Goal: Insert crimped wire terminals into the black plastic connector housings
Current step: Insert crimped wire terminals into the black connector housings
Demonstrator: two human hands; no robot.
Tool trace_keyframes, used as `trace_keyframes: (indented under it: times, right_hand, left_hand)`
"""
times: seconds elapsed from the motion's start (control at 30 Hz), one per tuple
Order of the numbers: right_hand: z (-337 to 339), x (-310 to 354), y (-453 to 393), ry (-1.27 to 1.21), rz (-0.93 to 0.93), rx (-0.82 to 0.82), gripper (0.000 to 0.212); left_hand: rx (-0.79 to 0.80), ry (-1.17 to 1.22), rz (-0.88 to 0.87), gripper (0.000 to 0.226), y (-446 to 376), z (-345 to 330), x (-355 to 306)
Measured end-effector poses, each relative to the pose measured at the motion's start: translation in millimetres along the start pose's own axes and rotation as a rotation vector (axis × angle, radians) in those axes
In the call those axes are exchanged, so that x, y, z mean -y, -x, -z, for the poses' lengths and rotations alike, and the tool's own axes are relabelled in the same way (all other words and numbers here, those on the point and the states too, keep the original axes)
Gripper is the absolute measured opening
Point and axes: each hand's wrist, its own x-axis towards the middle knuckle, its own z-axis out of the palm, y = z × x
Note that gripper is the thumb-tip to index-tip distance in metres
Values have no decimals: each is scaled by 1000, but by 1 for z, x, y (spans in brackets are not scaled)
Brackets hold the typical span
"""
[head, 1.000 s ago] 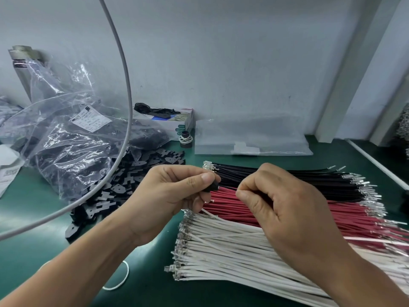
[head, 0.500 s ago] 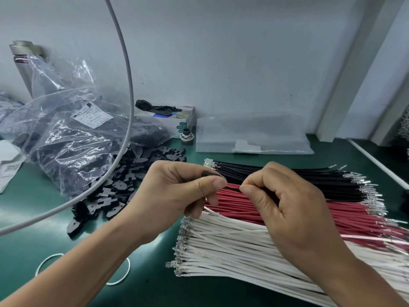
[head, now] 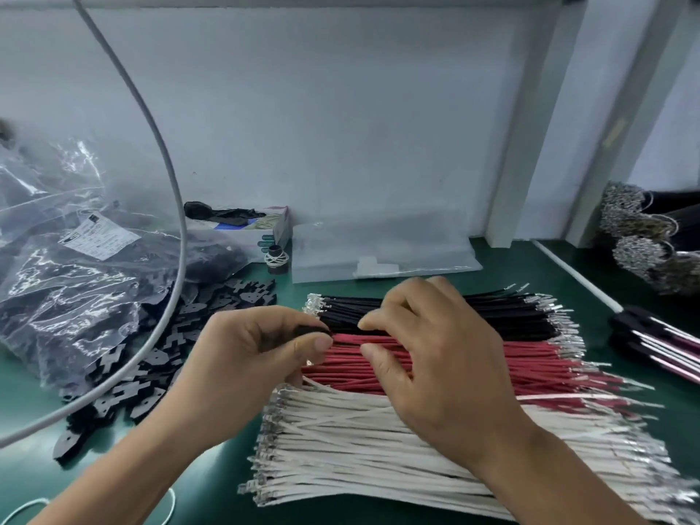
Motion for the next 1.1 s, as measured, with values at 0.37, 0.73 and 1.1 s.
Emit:
trace_keyframes:
  times: [0.37, 0.73, 1.1]
  right_hand:
    - [-11, 7, 4, -152, 45, 375, 26]
    - [1, 3, -5, -103, -58, 9, 14]
    - [-8, -1, -4, 57, 72, -193, 19]
  left_hand:
    - [-28, -6, 85, 26, -6, 12, 15]
    - [0, 149, 210, 39, -14, 20, 26]
    - [44, 363, 280, 62, -10, 8, 17]
